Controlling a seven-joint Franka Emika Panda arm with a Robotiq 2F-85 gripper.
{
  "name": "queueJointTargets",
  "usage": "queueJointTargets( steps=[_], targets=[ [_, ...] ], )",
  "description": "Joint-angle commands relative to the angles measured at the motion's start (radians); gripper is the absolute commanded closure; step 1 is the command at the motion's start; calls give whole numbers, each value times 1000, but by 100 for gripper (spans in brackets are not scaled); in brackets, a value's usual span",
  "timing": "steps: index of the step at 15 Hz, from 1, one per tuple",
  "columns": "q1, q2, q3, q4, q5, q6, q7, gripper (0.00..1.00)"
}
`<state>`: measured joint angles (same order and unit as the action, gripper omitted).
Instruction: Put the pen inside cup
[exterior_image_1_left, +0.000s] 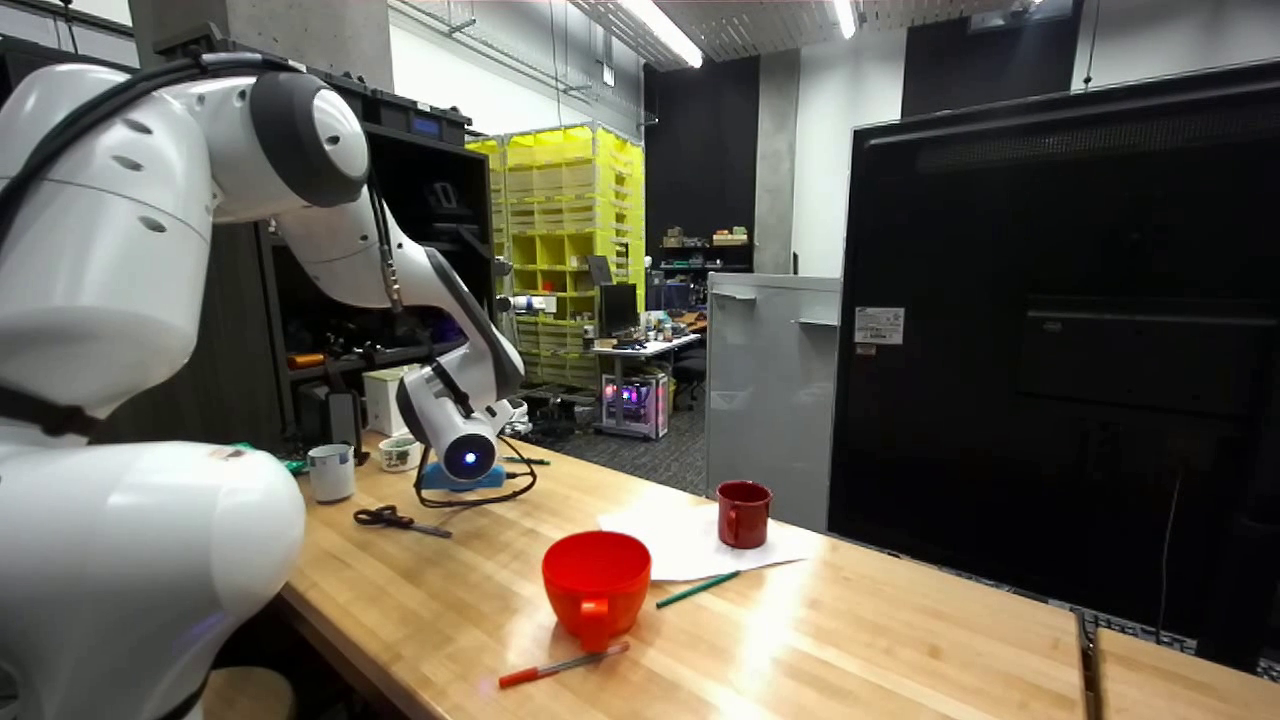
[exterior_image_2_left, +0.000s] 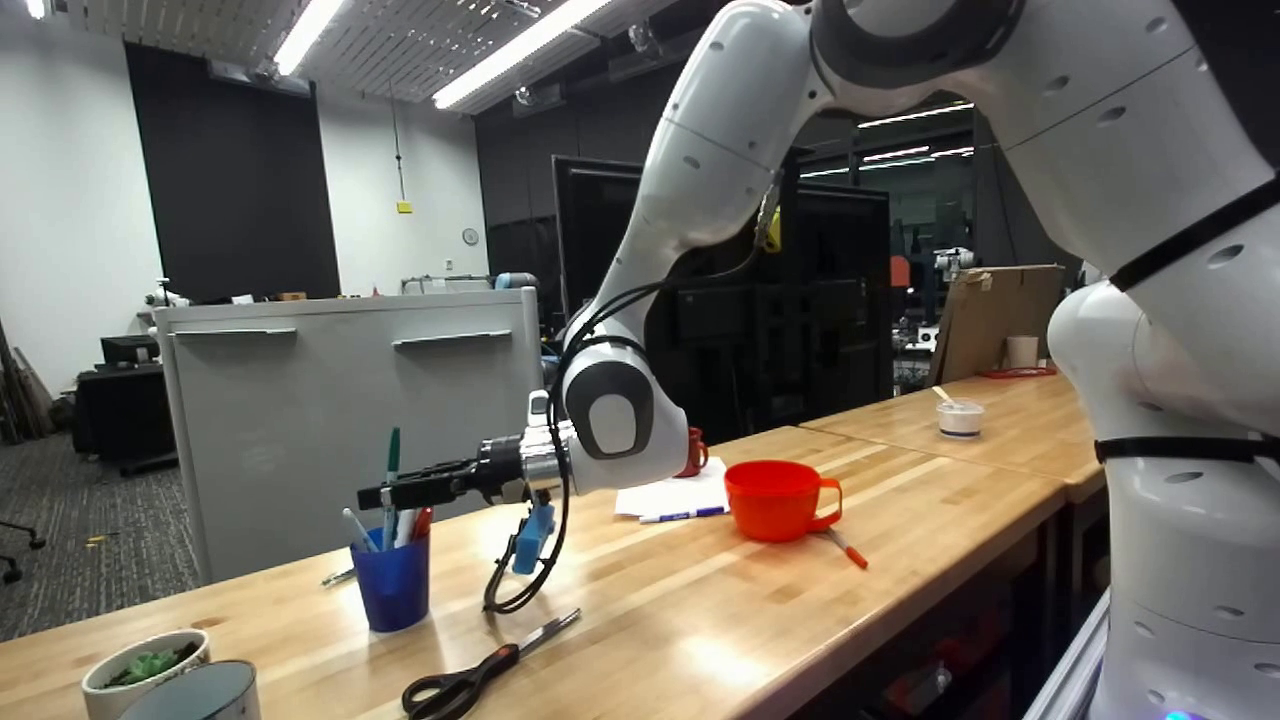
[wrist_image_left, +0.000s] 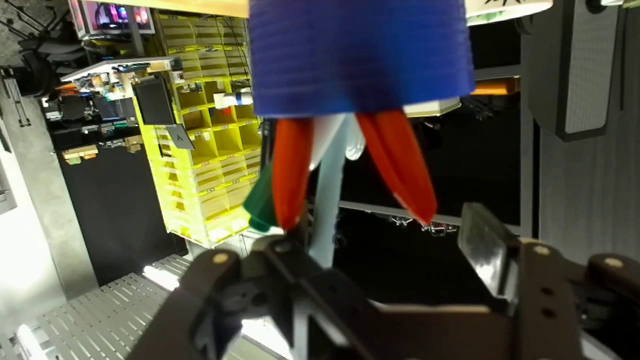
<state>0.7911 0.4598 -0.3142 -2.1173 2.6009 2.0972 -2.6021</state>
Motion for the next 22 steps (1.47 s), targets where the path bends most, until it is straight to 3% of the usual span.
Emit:
queueJointTargets(
  steps=[1, 7, 10, 13, 15, 22],
  targets=[
    [-2, 2, 1, 12, 0, 3, 0, 0],
    [2, 0, -3, 17, 0, 3, 0, 0],
    [62, -20, -58, 18, 0, 14, 0, 0],
    [196, -52, -195, 20, -14, 50, 0, 0],
    [318, -75, -324, 29, -26, 107, 0, 0],
    [660, -166, -690, 106, -180, 647, 2, 0]
  ],
)
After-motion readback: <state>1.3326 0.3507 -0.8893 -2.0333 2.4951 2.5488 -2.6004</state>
